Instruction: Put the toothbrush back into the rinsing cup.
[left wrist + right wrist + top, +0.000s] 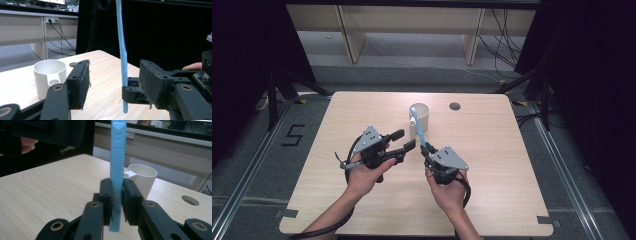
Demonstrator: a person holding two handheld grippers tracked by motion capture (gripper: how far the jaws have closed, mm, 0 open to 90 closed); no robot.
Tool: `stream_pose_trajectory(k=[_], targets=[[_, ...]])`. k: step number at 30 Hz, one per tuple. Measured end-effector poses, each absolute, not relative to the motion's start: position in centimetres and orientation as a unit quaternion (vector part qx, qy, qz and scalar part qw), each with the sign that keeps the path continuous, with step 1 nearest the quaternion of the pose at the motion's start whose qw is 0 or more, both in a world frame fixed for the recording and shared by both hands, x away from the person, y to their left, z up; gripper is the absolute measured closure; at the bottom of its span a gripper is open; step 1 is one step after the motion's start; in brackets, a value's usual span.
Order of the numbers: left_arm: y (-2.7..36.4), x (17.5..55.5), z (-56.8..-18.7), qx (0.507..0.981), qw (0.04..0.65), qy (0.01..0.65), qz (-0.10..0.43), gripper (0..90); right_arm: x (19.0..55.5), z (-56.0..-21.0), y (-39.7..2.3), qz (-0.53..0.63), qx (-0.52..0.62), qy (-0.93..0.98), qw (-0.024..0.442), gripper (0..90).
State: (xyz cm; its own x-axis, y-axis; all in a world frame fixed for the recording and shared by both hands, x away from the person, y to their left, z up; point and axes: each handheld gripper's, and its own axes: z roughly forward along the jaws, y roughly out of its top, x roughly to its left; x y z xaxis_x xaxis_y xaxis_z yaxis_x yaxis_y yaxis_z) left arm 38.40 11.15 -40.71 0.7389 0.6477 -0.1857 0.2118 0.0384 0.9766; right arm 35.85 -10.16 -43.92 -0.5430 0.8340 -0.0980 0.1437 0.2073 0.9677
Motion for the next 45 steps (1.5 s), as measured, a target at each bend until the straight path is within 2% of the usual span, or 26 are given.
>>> stream_pose_trajectory(k=[14, 27, 37, 45], targets=[[10.0, 39.3, -40.7, 0.674, 0.645, 0.323, 0.161, 49.7, 35.9, -44.0, -9.9, 0.53, 0.343, 0.705, 0.322, 79.4], [9.2, 39.6, -40.6, 0.679, 0.643, 0.32, 0.15, 59.8, 35.8, -44.1, -9.8, 0.528, 0.342, 0.705, 0.327, 79.5], [9.0, 39.9, -41.0, 0.674, 0.65, 0.322, 0.138, 70.9, 35.8, -44.1, -9.8, 0.526, 0.341, 0.708, 0.326, 79.5], [8.8, 40.0, -41.0, 0.674, 0.652, 0.321, 0.134, 75.9, 35.7, -44.0, -9.7, 0.524, 0.342, 0.709, 0.325, 79.4]])
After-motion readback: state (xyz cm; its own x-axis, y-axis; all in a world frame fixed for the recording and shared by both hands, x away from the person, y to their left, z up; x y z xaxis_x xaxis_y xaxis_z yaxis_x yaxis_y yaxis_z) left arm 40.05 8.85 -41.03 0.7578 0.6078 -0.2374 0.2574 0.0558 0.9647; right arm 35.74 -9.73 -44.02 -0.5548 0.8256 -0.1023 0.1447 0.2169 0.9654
